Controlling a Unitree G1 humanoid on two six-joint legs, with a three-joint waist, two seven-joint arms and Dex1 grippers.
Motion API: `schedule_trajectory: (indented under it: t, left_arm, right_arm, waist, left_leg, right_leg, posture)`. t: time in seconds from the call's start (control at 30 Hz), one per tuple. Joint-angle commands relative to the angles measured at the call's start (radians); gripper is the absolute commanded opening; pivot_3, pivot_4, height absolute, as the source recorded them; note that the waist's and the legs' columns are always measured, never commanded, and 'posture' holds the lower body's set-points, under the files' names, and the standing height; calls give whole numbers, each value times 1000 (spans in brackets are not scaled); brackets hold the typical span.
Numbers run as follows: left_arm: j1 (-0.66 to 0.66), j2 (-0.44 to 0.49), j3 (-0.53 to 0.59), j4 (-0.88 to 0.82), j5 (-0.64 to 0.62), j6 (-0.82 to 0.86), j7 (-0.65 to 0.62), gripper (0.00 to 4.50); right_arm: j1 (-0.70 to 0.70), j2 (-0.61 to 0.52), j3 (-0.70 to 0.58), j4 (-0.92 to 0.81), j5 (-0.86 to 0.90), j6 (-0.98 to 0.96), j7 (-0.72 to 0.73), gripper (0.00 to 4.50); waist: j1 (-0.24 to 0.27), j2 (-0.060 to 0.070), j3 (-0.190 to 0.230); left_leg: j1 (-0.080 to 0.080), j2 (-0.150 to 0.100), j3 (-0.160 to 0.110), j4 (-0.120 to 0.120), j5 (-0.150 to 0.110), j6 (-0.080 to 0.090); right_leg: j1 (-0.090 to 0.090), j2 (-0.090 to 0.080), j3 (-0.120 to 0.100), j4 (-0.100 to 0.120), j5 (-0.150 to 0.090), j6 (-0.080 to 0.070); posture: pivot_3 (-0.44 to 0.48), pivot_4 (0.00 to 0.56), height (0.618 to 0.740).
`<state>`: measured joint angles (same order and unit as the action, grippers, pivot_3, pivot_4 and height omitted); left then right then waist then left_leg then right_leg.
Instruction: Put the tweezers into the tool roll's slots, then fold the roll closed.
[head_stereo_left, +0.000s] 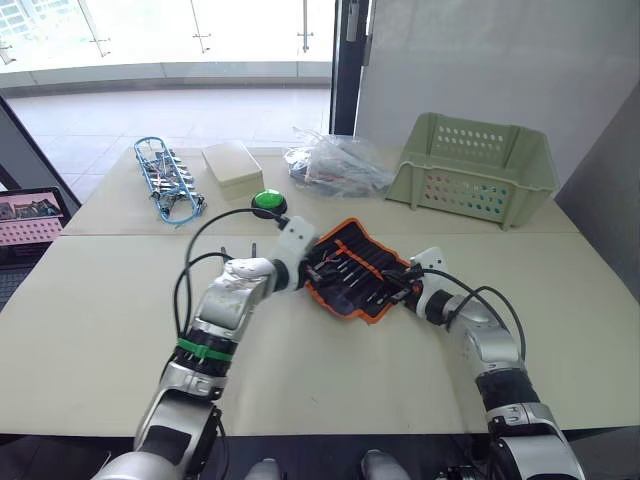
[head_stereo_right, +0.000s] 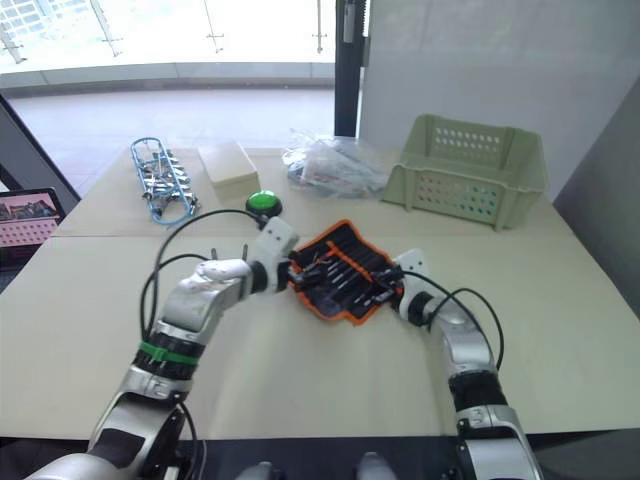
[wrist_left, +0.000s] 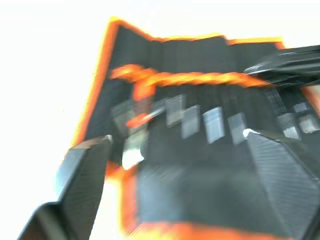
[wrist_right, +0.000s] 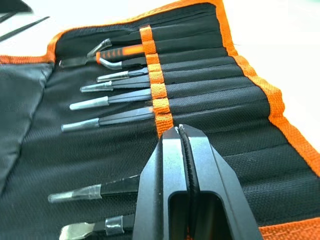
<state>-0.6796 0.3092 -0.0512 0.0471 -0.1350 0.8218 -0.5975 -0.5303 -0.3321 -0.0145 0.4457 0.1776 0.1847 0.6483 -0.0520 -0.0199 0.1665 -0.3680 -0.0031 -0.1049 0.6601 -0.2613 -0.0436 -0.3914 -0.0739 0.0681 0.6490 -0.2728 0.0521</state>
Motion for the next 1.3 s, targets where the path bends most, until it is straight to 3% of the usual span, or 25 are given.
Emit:
schedule_trajectory:
  t: [0.03, 0.23, 0.4, 0.63, 0.87, 1.13, 1.3]
  left_arm:
    - [62, 35, 124, -103, -76, 21, 9, 4453]
    - [254, 130, 346, -98, -97, -127, 73, 4453]
    - [392, 111, 523, -68, -135, -230, 173, 4453]
    - [681, 3, 570, -223, -203, -402, 156, 4453]
    - [864, -33, 569, -304, -235, -480, 170, 4453]
    - [818, -26, 490, -320, -217, -478, 221, 4453]
    - [699, -15, 417, -359, -221, -382, 292, 4453]
  right_arm:
    - [31, 6, 58, 67, -52, 6, 11, 0]
    - [22, -5, 60, 86, -54, 2, 30, 0]
    - [6, -25, 54, 112, -51, -5, 47, 0]
    - [-28, -8, 67, 163, -52, -26, 75, 0]
    - [-38, 0, 77, 182, -59, -40, 98, 0]
    - [-16, -14, 81, 147, -66, -25, 122, 0]
    - [11, -25, 71, 100, -62, -1, 111, 0]
  waist:
    - [0, -1, -1]
    - [-10, -1, -1]
    - [-4, -4, -3]
    - [2, -6, -4]
    - [-4, -6, -5]
    - [-2, -6, -5]
    - [6, -6, -5]
  left_leg:
    - [0, 0, 0, 0, 0, 0]
    - [2, 1, 0, -1, 0, 0]
    - [2, 0, 0, -1, 0, 0]
    - [5, 1, 2, -1, 0, 0]
    - [8, 2, 3, -2, -1, 0]
    - [8, 2, 3, -2, -1, 0]
    - [8, 2, 3, -2, 0, 0]
  right_leg:
    - [0, 0, 0, 0, 0, 0]
    - [1, 1, 0, 0, 0, 0]
    - [2, -1, 0, -1, 0, 0]
    - [4, -2, 0, -1, 1, -1]
    - [5, -1, 1, -1, 1, -1]
    - [6, 0, 1, -1, 1, -1]
    - [6, 0, 1, -1, 1, -1]
  posture:
    - [0, 150, 740]
    - [0, 150, 740]
    - [0, 150, 740]
    - [0, 150, 740]
    - [0, 150, 740]
    - [0, 150, 740]
    - [0, 150, 740]
